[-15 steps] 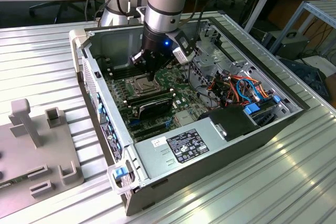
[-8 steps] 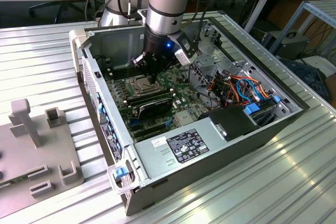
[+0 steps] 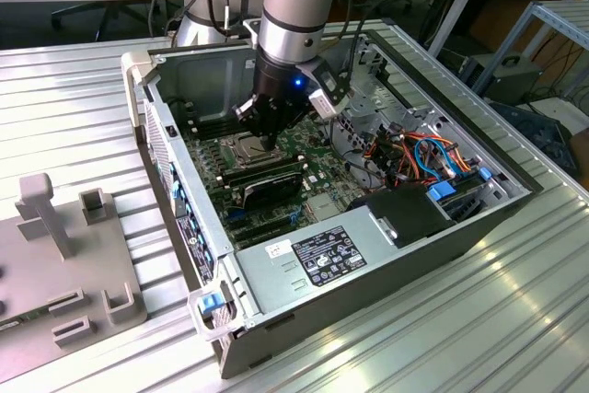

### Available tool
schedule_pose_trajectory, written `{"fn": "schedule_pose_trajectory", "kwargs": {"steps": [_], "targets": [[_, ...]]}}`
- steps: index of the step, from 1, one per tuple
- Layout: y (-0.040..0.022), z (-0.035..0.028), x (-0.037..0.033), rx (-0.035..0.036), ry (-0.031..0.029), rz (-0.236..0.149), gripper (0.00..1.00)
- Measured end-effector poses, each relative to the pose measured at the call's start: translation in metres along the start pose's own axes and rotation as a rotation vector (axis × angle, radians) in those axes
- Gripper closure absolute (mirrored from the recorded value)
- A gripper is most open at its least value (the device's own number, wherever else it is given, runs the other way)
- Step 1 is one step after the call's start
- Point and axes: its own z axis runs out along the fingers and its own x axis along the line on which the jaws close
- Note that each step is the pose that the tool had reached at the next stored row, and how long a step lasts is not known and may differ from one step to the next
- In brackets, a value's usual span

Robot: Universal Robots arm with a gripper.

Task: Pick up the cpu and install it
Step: 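Install the second cpu locking lever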

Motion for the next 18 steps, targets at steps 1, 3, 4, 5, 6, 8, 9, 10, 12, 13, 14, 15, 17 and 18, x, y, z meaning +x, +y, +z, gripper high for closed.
{"fn": "schedule_pose_trajectory", "kwargs": {"steps": [1, 3, 4, 5, 6, 8, 9, 10, 12, 13, 14, 15, 17, 18], "targets": [[0.0000, 0.0000, 0.0004, 0.0000, -0.0001, 0.000, 0.89], [-0.0001, 0.0000, 0.0014, 0.0001, -0.0007, 0.000, 0.89], [0.0000, 0.0000, 0.0016, 0.0000, -0.0010, 0.000, 0.89], [0.0000, 0.0000, 0.0016, 0.0000, -0.0011, 0.000, 0.89], [0.0000, 0.0000, 0.0017, 0.0000, -0.0012, 0.000, 0.89], [0.0000, 0.0000, 0.0017, 0.0000, -0.0013, 0.000, 0.89], [0.0000, 0.0000, 0.0018, 0.0000, -0.0014, 0.000, 0.89], [0.0000, 0.0000, 0.0022, 0.0001, -0.0014, 0.000, 0.89], [0.0000, 0.0000, 0.0032, 0.0000, -0.0014, 0.000, 0.89], [0.0000, 0.0000, 0.0042, 0.0000, -0.0014, 0.000, 0.89], [0.0001, -0.0001, 0.0052, 0.0001, -0.0014, 0.000, 0.89], [0.0001, 0.0000, 0.0061, 0.0001, -0.0014, 0.000, 0.89], [0.0001, -0.0001, 0.0075, 0.0000, -0.0014, 0.000, 0.89], [0.0001, -0.0001, 0.0082, 0.0001, -0.0014, 0.000, 0.89]]}}
